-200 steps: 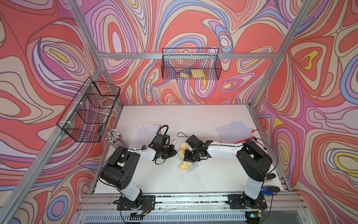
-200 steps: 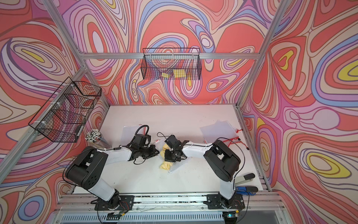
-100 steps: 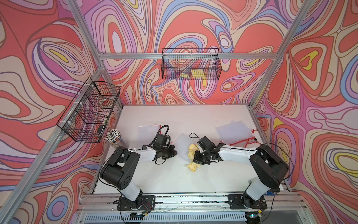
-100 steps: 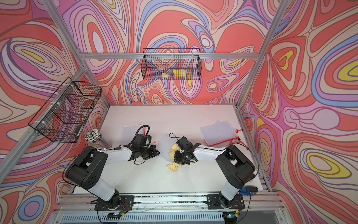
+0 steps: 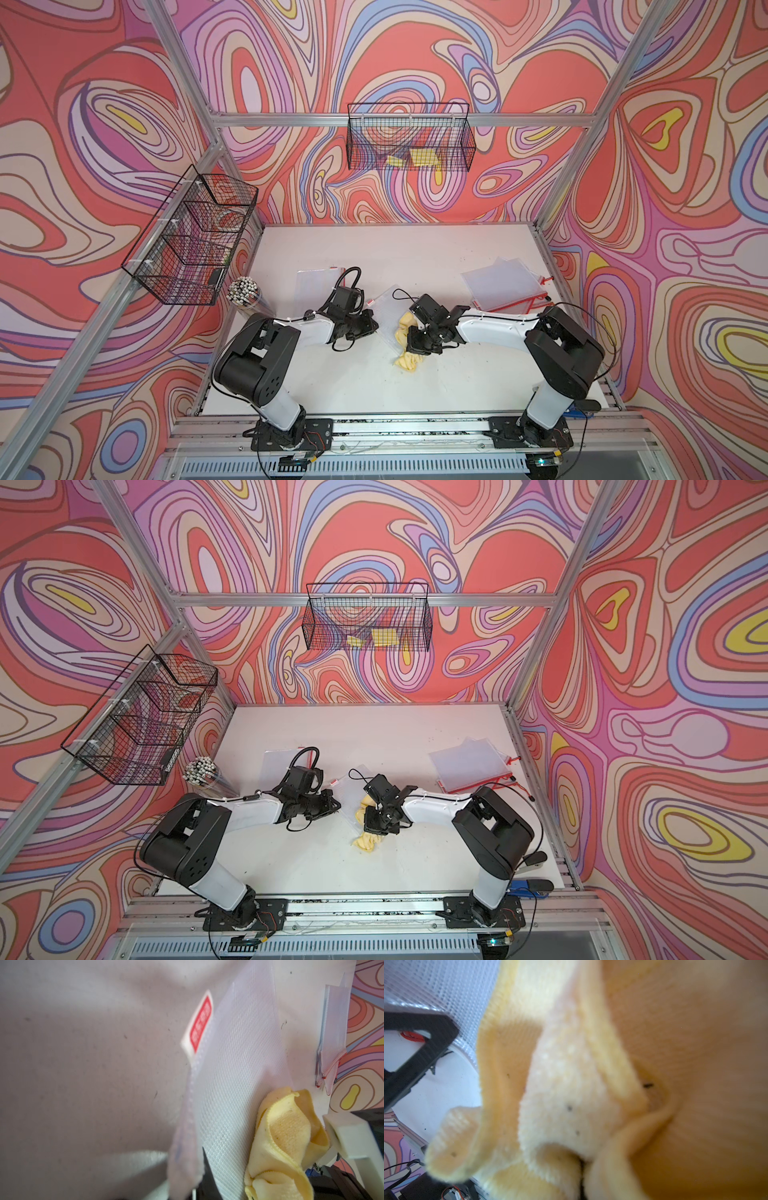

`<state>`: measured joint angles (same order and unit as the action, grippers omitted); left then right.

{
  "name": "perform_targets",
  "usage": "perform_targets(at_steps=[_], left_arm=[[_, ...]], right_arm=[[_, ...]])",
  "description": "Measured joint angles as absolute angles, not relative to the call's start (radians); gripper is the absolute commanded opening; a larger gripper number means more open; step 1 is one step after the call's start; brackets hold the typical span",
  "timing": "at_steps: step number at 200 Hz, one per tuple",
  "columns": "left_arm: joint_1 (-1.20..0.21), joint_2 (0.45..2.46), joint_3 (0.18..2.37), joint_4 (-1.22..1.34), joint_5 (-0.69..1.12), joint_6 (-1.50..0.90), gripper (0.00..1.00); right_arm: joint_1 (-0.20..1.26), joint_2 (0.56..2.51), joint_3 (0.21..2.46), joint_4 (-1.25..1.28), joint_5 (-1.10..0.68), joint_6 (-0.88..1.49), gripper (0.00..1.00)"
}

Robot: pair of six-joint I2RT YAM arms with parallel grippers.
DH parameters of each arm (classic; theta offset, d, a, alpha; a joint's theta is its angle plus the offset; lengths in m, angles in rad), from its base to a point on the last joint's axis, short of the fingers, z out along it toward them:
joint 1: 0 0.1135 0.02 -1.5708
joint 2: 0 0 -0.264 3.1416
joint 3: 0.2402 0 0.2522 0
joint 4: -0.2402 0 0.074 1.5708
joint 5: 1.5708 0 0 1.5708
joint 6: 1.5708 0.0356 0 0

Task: Wipe the document bag
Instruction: Wipe the dirt from the document bag, then place the document bag.

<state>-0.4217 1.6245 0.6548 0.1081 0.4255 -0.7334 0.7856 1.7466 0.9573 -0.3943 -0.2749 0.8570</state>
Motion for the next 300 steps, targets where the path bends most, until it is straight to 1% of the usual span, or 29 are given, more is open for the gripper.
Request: perform_targets(at_steps=[25,74,129,178,225,264,280,300], left_arm=[[-0.422,1.625,0.655,0.112,0.425,-0.733,0.0],[-0.423,1.626,0.655,0.115,0.425,-0.736,0.0],[-0.423,1.63,0.655,0.12,0.429,-0.736,0.0],[-0.424,1.628,0.658,0.112,0.429,-0.73,0.0],[-0.421,1.561,0.661,0.03,0.395,-0.698,0.0],[-0.419,1.554,0.662,0.014,0.4,-0.699,0.0],[-0.419,1.546,0.684,-0.015,0.407,-0.698,0.0],[-0.419,1.523,0.766,-0.074,0.416,-0.689,0.0]], right_arm=[[0.752,1.777,0.996,-0.405,-0.295,0.833,0.0],[0.554,1.789,1.01,-0.424,-0.319,0.756,0.0],[0.414,1.742,0.955,-0.445,-0.333,0.699,0.0],[0.397,1.737,0.971,-0.485,-0.309,0.665,0.0],[0.347,1.747,1.015,-0.545,-0.269,0.638,0.0],[0.434,1.742,1.09,-0.555,-0.26,0.642,0.0],[0.464,1.694,1.107,-0.558,-0.26,0.643,0.0],[0.467,1.56,1.119,-0.6,-0.223,0.645,0.0]])
